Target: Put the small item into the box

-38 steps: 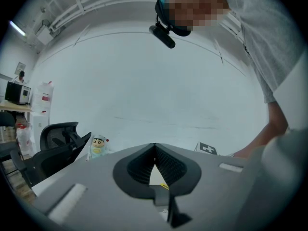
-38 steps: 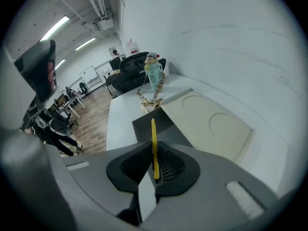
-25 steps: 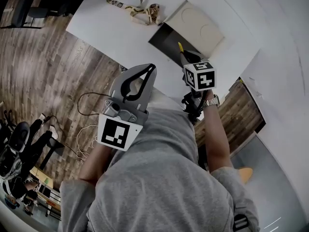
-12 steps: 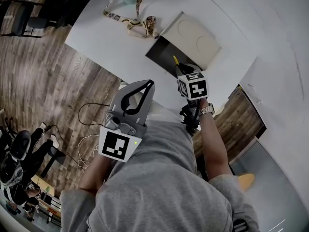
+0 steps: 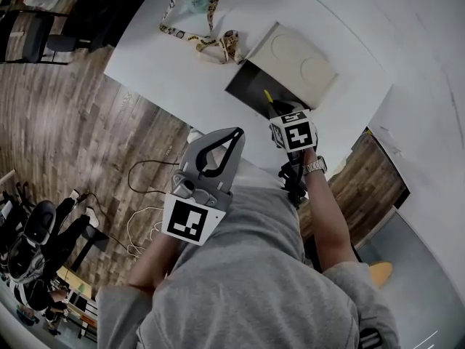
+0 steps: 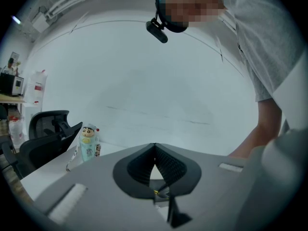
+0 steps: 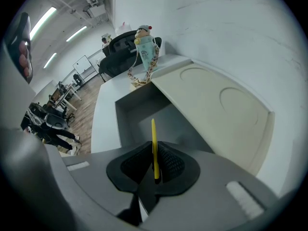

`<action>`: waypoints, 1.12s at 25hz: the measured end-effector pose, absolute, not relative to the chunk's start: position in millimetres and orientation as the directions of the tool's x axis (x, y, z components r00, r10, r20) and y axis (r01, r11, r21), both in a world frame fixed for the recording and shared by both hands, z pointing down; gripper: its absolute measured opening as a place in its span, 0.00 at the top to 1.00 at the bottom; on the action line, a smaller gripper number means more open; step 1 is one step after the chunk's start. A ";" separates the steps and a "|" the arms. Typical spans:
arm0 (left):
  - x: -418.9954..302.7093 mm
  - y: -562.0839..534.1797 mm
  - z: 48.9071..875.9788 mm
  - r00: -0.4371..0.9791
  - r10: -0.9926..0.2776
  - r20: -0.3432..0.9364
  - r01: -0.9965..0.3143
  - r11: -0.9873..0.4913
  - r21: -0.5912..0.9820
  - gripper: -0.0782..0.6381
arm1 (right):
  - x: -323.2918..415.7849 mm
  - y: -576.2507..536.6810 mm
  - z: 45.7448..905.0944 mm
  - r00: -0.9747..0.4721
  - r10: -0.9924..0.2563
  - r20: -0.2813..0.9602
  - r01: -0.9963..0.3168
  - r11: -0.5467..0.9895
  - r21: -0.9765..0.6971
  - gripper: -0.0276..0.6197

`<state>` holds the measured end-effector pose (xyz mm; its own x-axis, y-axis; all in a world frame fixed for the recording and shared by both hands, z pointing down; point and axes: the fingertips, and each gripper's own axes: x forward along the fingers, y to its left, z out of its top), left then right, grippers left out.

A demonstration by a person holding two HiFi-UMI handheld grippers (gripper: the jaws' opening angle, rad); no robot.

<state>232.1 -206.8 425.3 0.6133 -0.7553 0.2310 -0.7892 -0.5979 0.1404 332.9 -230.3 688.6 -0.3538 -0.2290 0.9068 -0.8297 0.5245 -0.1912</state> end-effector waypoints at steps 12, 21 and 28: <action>228.1 -208.3 429.5 0.612 -0.750 0.253 -0.790 -0.597 0.140 0.89 | 330.6 -233.5 693.0 -0.334 -0.228 0.915 -0.828 0.535 -0.169 0.88; 228.5 -202.5 433.1 0.606 -0.754 0.255 -0.795 -0.590 0.144 0.89 | 328.0 -235.1 696.6 -0.327 -0.233 0.916 -0.828 0.539 -0.158 0.87; 228.1 -201.0 430.9 0.598 -0.764 0.243 -0.800 -0.586 0.127 0.89 | 326.1 -235.7 699.2 -0.321 -0.231 0.918 -0.818 0.556 -0.146 0.87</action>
<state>228.1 -201.0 430.9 0.5980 -0.7638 0.2428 -0.8002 -0.5862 0.1269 326.1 -235.7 699.2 -0.3208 -0.2314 0.9184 -0.8183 0.5561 -0.1457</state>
